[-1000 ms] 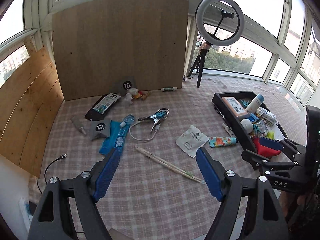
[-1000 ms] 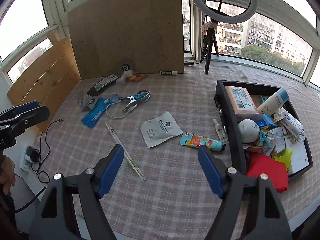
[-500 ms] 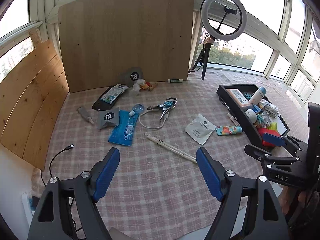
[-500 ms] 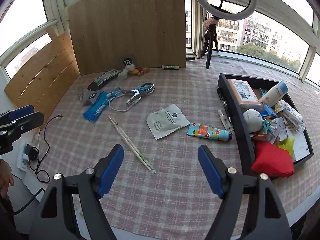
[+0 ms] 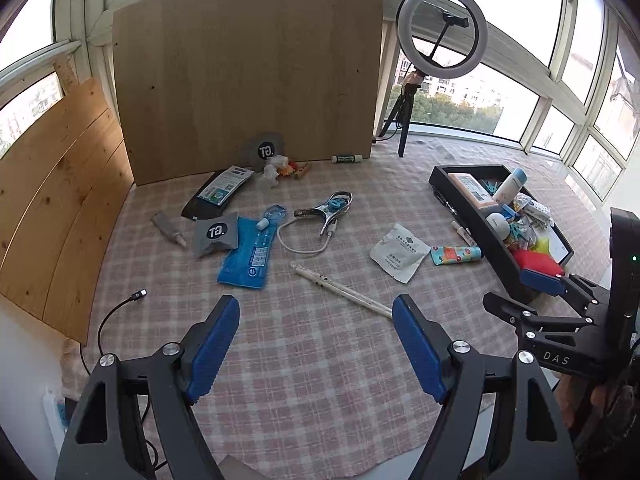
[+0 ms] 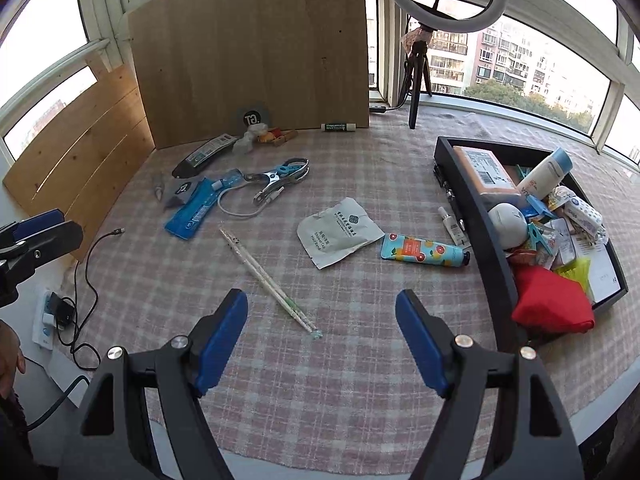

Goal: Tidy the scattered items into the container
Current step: 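Withdraw both tools from the tray back over the table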

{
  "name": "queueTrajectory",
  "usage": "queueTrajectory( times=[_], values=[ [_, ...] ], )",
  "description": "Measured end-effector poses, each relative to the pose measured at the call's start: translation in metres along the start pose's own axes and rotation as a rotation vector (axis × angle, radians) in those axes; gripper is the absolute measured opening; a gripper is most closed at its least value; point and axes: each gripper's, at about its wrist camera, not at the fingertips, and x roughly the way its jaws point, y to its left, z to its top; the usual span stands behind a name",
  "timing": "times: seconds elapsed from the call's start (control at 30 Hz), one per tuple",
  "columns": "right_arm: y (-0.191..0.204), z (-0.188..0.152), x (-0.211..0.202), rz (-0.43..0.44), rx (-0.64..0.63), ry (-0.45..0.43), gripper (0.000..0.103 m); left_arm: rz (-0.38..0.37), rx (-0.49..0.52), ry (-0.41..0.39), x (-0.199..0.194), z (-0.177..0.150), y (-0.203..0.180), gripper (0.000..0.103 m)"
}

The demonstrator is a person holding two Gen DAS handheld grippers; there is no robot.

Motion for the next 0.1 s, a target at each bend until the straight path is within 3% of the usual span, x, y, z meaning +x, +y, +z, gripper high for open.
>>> queueTrajectory(
  times=[0.1],
  values=[
    [0.0016, -0.0012, -0.0001, -0.001, 0.002, -0.005, 0.076, 0.009, 0.016, 0.003, 0.0023, -0.0011, -0.0009, 0.077]
  ],
)
